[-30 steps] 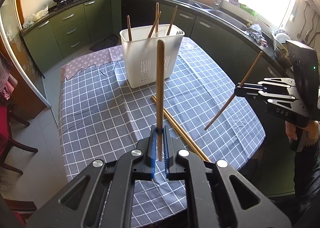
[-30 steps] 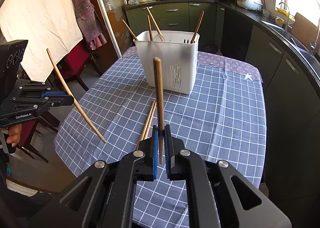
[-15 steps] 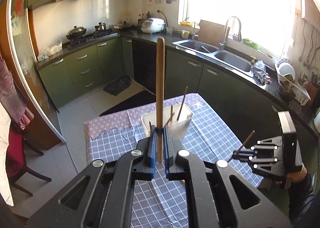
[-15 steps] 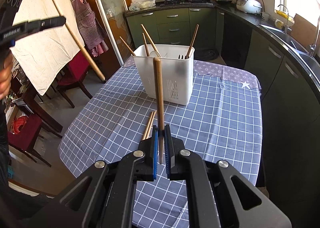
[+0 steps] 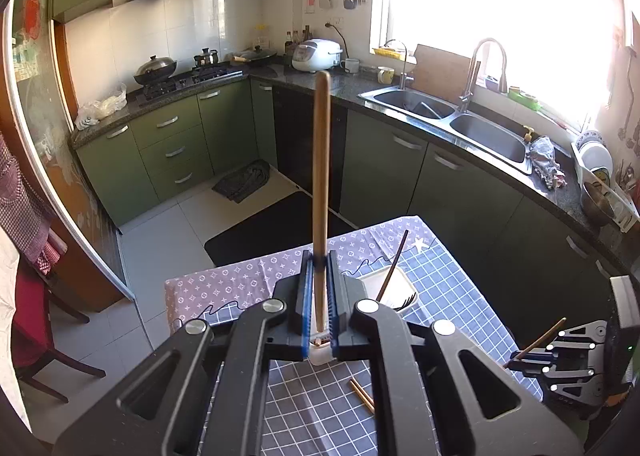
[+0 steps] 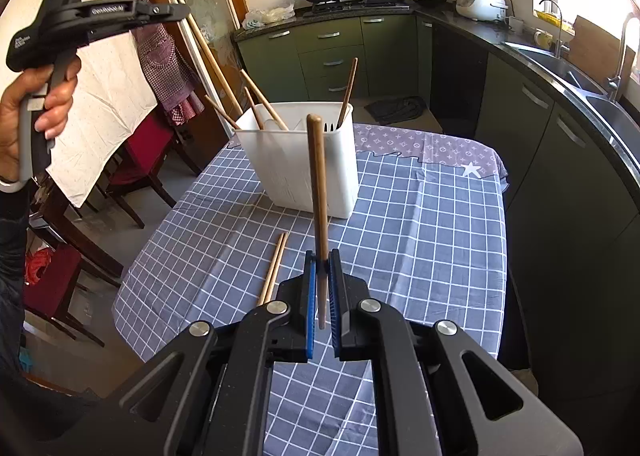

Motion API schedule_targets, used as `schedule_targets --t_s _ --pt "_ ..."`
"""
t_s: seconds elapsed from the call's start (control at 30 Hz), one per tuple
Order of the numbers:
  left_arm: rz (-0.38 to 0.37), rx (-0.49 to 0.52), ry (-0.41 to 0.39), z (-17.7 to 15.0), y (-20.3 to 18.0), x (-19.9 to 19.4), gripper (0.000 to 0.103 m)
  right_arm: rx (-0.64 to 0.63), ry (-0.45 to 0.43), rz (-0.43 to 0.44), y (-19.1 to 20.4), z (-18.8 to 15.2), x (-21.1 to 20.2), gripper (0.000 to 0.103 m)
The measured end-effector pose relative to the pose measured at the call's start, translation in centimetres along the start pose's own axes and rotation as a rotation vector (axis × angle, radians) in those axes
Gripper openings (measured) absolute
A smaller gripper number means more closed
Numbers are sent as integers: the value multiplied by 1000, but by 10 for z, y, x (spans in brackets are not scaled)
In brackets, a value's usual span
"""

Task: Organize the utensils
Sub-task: 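Carry both chopsticks over the white holder and open both grippers to drop them in, then grasp one of the last two chopsticks with the left gripper and lift it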

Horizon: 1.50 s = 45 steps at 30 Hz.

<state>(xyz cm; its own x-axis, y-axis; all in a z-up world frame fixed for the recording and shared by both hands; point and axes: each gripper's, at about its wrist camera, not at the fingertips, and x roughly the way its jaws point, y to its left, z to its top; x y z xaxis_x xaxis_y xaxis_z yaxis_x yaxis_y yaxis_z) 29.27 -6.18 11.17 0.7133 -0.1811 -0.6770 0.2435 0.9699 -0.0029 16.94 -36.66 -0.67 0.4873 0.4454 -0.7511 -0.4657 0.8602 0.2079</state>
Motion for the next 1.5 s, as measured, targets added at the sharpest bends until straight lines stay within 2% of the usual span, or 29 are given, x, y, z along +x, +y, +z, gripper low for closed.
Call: schedule_targets --t_s 0.23,0.33,0.5,0.57,0.67,0.73,0.83,1.03,1.13,1.23,1.3,1.37,1.5 --pt "-50 -22 81 -19 5 48 7 -14 -76 0 9 38 -17 7" --pt "-59 -33 81 -25 10 53 7 -14 -131 5 15 61 -26 7" --pt "-77 -32 38 -25 14 35 9 2 -230 32 19 103 -39 7" --pt "-75 -24 11 -25 12 22 15 9 -264 19 21 119 -41 7" --pt "-78 -11 -24 -28 11 1 16 18 -309 -16 24 143 -41 7" --pt "-85 -7 -36 -32 9 -11 16 28 -316 -36 23 157 -34 7" --pt "-96 6 -12 -47 4 -23 16 38 -270 -44 21 172 -7 7" --pt "-126 -7 125 -89 -1 -22 17 32 -143 -41 21 169 59 7" --pt "-144 -26 164 -105 -3 -21 17 24 -121 -39 22 164 71 8" --pt "-145 -23 191 -117 -9 -17 17 13 -153 -31 25 160 56 14" --pt "-150 -27 225 -125 -14 -10 19 6 -192 -24 28 152 33 14" --pt "-142 -36 259 -134 -20 1 26 -4 -227 -5 31 142 9 15" --pt "-150 -71 408 -161 -37 41 27 -35 -223 13 32 101 -19 23"
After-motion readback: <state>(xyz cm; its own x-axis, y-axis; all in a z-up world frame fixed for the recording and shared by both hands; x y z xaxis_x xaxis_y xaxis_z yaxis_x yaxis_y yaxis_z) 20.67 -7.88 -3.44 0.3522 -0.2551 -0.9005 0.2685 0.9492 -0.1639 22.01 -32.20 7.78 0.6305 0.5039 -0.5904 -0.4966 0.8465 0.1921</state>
